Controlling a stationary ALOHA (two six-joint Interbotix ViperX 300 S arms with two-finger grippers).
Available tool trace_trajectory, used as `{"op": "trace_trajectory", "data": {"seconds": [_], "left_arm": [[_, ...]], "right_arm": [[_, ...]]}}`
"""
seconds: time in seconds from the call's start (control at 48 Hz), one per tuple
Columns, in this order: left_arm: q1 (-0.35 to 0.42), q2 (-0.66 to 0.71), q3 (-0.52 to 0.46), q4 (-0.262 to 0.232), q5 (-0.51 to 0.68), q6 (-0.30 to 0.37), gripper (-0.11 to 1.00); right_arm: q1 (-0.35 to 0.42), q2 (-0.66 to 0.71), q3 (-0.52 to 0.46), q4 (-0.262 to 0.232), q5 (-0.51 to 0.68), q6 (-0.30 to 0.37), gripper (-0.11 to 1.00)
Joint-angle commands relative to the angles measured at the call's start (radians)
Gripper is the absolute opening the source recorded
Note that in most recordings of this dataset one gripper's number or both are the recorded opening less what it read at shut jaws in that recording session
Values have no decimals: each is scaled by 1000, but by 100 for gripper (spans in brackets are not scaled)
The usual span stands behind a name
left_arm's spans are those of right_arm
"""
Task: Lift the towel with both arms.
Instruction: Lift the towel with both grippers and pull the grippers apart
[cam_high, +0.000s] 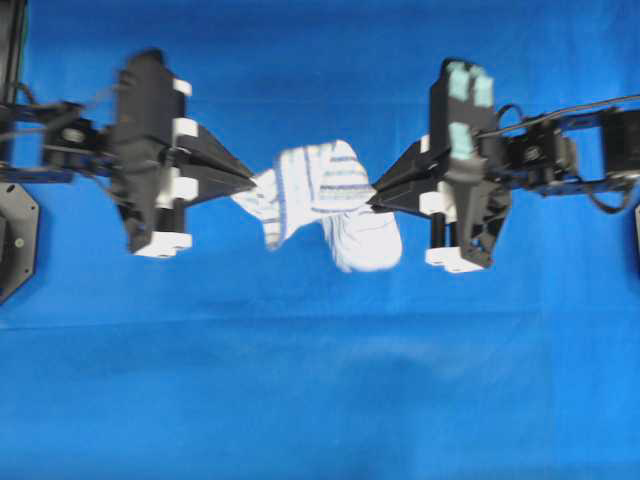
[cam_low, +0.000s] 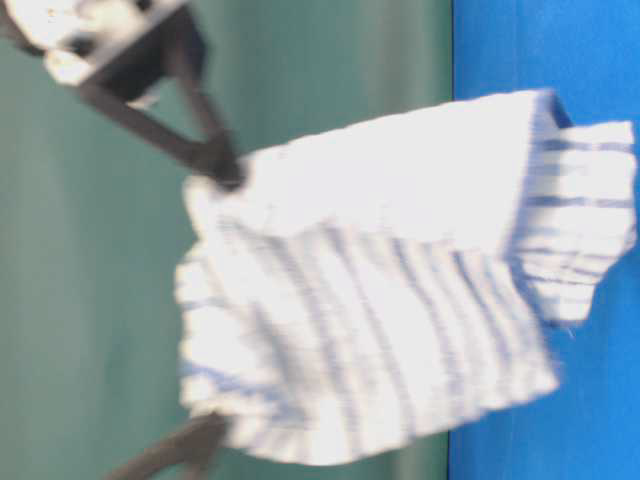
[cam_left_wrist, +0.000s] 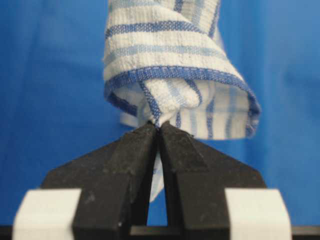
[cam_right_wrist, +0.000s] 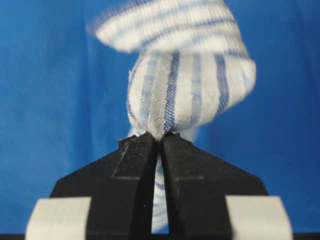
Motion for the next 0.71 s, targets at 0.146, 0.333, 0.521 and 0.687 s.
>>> {"op": "trace_trajectory", "data": {"seconds": [0.146, 0.333, 0.521, 0.687], "left_arm": [[-8, -109, -83, -2, 51, 3, 2], [-11, -121, -186, -2, 130, 2, 2], [-11, -112, -299, 0, 207, 14, 2], [-11, -109, -348, 2, 225, 18, 2]], "right_arm": [[2, -106, -110, -28, 87, -2, 5], [0, -158, -192, -43, 160, -2, 5], [0, -190, -262, -48, 204, 0, 5], [0, -198, -302, -48, 225, 0, 5]]}}
